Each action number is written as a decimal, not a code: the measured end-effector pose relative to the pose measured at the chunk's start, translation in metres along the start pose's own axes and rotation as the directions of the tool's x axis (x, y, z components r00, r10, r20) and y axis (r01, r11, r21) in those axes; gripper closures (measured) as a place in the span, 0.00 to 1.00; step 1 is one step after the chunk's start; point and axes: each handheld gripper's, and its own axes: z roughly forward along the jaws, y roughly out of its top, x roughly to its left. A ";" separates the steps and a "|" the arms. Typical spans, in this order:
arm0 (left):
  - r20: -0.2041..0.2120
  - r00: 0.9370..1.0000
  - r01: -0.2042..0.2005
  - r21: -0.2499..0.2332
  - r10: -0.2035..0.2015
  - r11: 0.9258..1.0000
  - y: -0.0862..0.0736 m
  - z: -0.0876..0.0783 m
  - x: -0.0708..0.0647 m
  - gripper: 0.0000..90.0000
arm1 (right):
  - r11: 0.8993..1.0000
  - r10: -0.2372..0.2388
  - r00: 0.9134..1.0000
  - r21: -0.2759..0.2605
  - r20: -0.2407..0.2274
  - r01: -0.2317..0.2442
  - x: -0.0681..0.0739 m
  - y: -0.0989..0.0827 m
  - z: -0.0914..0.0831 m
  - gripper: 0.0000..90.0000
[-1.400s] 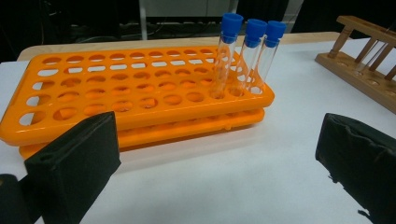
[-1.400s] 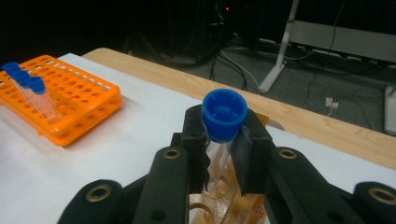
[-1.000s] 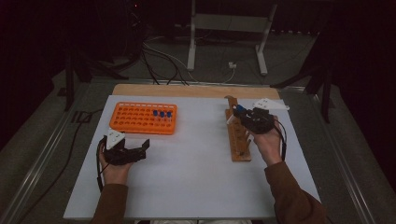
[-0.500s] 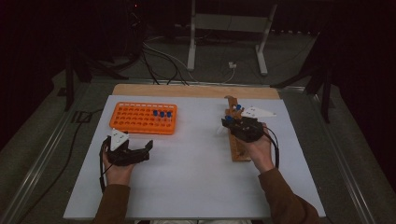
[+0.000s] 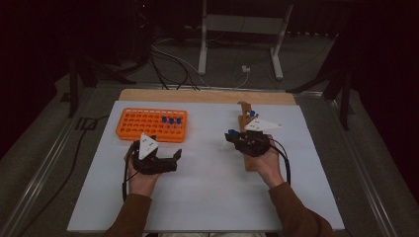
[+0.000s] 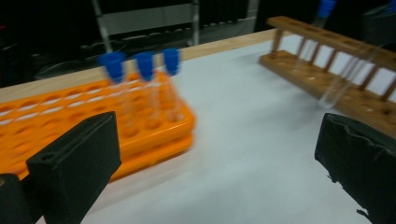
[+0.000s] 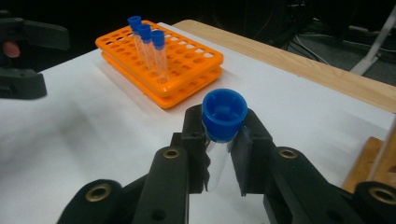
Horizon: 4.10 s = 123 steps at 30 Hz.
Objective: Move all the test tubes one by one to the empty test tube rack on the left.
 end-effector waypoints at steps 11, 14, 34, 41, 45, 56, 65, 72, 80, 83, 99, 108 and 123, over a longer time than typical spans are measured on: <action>0.124 0.989 -0.078 0.006 0.076 0.997 0.018 0.033 -0.043 0.08 | 1.000 0.015 0.999 0.003 -0.031 -0.015 0.006 0.001 0.003 0.84; 0.151 0.984 -0.095 0.023 0.091 0.995 0.020 0.045 -0.054 0.09 | 1.000 0.015 0.999 0.006 -0.035 -0.015 0.007 0.001 0.004 0.84; 0.201 0.973 -0.115 -0.010 0.115 0.993 0.021 0.080 -0.091 0.71 | 0.999 0.034 0.997 0.010 -0.076 -0.034 0.011 0.001 0.006 0.84; 0.202 0.972 -0.117 -0.017 0.118 0.993 0.022 0.079 -0.091 0.83 | 0.999 0.041 0.996 0.012 -0.082 -0.040 0.012 0.001 0.007 0.84; 0.209 0.969 -0.133 -0.019 0.134 0.991 0.021 0.080 -0.093 0.86 | 0.999 0.045 0.995 0.016 -0.084 -0.044 0.012 0.001 0.007 0.84; 0.206 0.973 -0.103 -0.002 0.101 0.995 0.020 0.083 -0.086 0.87 | 0.995 0.094 0.991 -0.015 -0.090 -0.096 0.004 0.002 0.002 0.47; 0.191 0.979 -0.076 0.004 0.074 0.997 0.018 0.081 -0.077 0.87 | 0.996 0.082 0.995 -0.024 -0.049 -0.083 0.002 0.004 -0.002 0.19; 0.175 0.983 -0.063 0.006 0.061 0.998 0.017 0.074 -0.068 0.87 | 0.999 0.040 0.999 -0.016 -0.008 -0.040 0.003 0.004 -0.003 0.08; 0.149 0.988 -0.036 -0.004 0.036 0.999 0.016 0.065 -0.053 0.87 | 1.000 0.027 1.000 -0.012 0.016 -0.027 0.002 0.004 -0.006 0.04; 0.147 0.989 -0.030 -0.007 0.030 1.000 0.015 0.061 -0.047 0.87 | 1.000 0.017 0.999 -0.015 0.028 -0.016 0.001 0.004 -0.008 0.04; 0.072 0.997 -0.010 -0.006 0.010 1.000 0.010 0.044 -0.019 0.87 | 1.000 0.016 0.996 -0.028 0.085 -0.013 -0.006 0.002 -0.018 0.02; 0.038 0.999 0.010 -0.007 -0.010 1.000 0.007 0.033 -0.001 0.87 | 0.999 0.025 0.996 -0.037 0.091 -0.022 -0.011 0.001 -0.022 0.02; -0.026 0.999 0.036 -0.037 -0.036 0.999 0.010 0.018 0.030 0.87 | 0.998 0.038 0.994 -0.044 0.104 -0.033 -0.018 -0.002 -0.031 0.02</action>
